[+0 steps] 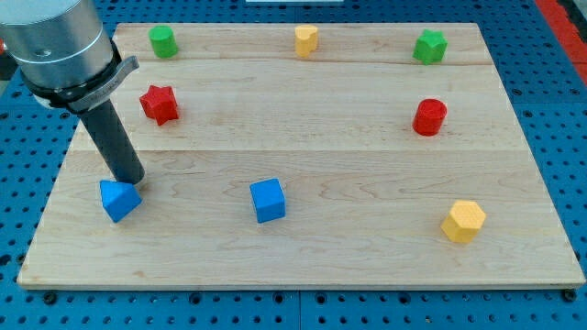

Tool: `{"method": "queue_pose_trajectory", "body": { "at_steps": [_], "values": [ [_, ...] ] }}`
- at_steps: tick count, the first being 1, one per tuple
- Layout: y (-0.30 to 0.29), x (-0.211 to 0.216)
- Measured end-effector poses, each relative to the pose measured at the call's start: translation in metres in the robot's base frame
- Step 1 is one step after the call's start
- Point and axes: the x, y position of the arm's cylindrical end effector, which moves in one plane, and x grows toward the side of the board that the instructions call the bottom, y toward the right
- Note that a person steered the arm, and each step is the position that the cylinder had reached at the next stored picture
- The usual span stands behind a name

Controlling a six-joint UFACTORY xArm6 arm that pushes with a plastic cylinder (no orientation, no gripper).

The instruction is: Place your hand at left side of the yellow heart

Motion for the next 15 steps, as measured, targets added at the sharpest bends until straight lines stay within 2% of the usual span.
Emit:
{"method": "queue_pose_trajectory", "body": {
  "at_steps": [4,5,6,7,8,15],
  "values": [
    [-0.006,-0.009],
    [0.063,-0.043],
    [0.157,-0.052],
    [0.225,-0.083],
    [0.250,-0.097],
    [0.260,-0.108]
  ]
}}
